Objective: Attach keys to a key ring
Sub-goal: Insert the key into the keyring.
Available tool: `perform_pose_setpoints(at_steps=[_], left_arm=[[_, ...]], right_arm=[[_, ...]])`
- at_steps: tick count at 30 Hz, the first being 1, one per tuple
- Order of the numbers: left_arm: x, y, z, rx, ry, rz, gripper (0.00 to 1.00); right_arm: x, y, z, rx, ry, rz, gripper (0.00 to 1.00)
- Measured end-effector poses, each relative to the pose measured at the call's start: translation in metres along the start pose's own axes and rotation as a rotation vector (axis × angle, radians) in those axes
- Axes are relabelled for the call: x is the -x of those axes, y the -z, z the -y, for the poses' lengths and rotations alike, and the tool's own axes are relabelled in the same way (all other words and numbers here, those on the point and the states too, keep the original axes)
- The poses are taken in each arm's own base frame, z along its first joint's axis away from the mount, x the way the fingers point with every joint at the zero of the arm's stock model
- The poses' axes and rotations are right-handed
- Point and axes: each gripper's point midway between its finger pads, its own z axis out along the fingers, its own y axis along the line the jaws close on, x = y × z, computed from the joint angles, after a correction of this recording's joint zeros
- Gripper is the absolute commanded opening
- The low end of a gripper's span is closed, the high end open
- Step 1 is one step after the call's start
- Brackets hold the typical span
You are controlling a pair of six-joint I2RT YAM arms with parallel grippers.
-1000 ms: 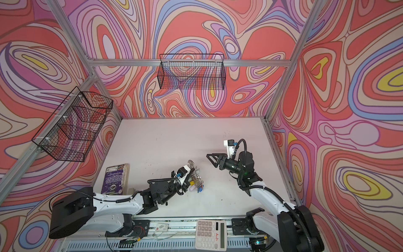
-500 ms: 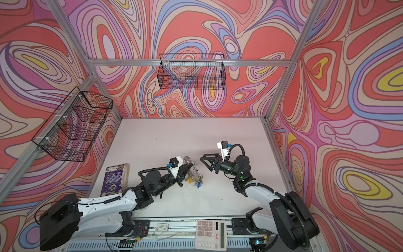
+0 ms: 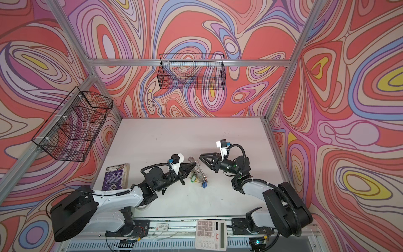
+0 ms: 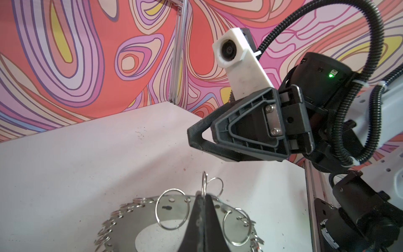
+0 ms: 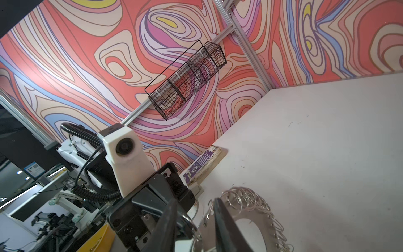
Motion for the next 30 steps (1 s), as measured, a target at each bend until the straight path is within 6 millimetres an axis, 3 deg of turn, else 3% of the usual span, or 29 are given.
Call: perform_pose_setpoints(at_steps=[8,15,30], left_arm=[[0.003,-0.003,0.001,-0.021,0.036,0.031,0.00],[0.009,-0.003,0.003,-0.032,0.051,0.056,0.00],[0.000,-0.005,-0.001,-0.028,0.078,0.041,0.00]], right_arm=[[-0.005,0.001,0.002,-0.006,-0.001,-0.011,0.18],[-0.010,-0.001,0.008,0.009,-0.047,-0.014,0.20],[-0.028,0.001,0.012,0.069,-0.165,-0.028,0.19]])
